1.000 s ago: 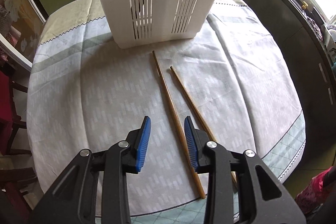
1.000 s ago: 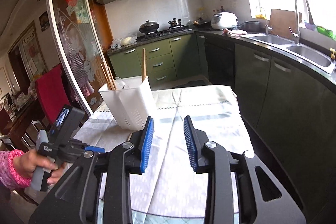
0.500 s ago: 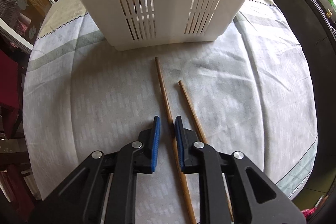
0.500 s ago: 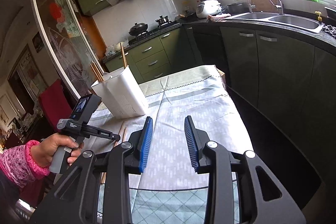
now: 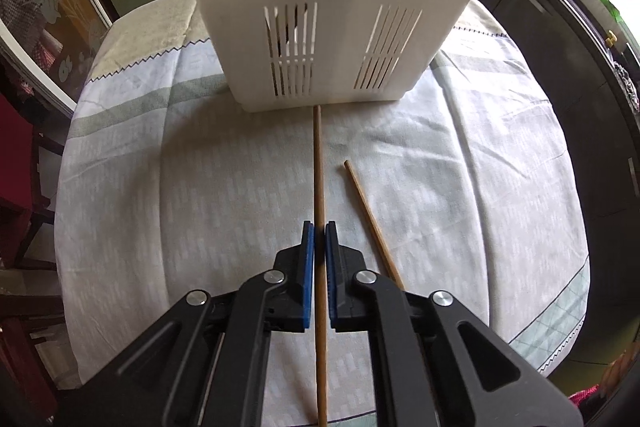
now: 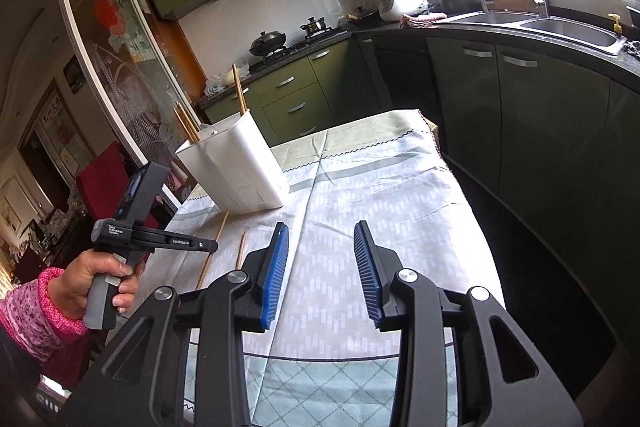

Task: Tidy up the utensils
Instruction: 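Lift the chopstick with the left tool while the right grasps the last chopstick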

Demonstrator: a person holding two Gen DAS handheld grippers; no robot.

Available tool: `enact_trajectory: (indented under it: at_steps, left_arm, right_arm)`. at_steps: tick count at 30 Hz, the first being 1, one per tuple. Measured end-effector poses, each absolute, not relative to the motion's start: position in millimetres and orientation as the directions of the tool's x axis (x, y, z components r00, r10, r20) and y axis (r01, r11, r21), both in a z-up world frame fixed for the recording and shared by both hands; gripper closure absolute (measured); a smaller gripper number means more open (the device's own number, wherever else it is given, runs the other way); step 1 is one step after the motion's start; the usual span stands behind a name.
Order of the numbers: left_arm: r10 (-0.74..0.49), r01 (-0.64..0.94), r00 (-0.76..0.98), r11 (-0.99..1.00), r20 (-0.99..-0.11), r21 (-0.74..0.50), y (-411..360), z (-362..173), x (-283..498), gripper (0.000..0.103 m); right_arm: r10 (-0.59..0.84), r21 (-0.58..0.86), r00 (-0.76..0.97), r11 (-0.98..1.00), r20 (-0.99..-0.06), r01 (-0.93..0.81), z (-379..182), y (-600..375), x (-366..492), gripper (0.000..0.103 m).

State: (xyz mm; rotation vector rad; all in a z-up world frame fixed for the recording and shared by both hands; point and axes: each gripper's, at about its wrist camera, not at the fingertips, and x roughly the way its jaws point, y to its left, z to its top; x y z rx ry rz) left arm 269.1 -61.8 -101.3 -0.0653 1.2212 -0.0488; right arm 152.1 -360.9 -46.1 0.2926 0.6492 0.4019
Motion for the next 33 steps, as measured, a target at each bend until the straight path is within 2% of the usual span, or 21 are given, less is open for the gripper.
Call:
enact_trajectory:
  at_steps: [3, 10, 18, 29, 32, 33]
  left_arm:
    - [-0.083, 0.004, 0.404, 0.996, -0.911, -0.089, -52, -78, 253, 0.097]
    - [-0.1, 0.012, 0.535, 0.994, -0.839, -0.111, -27, -26, 204, 0.097]
    - [-0.106, 0.006, 0.607, 0.992, -0.787, -0.129, 7, -4, 167, 0.097]
    - [-0.138, 0.054, 0.63, 0.989, -0.764, -0.134, 12, 0, 142, 0.097]
    - [-0.143, 0.062, 0.633, 0.989, -0.761, -0.135, 12, 0, 140, 0.097]
    - [-0.144, 0.064, 0.634, 0.989, -0.76, -0.134, 13, 0, 139, 0.097]
  right_arm:
    - [0.474, 0.348, 0.671, 0.879, -0.57, -0.326, -47, -335, 162, 0.067]
    - [0.483, 0.253, 0.452, 0.841, -0.75, -0.478, -78, -231, 209, 0.065]
    - [0.371, 0.164, 0.287, 0.817, -0.883, -0.552, -124, -136, 263, 0.069]
    - [0.232, 0.062, 0.237, 0.826, -0.943, -0.561, -151, -85, 287, 0.075]
    - [0.206, 0.028, 0.26, 0.829, -0.943, -0.558, -151, -79, 286, 0.081]
    - [0.206, 0.028, 0.262, 0.832, -0.943, -0.553, -151, -78, 287, 0.089]
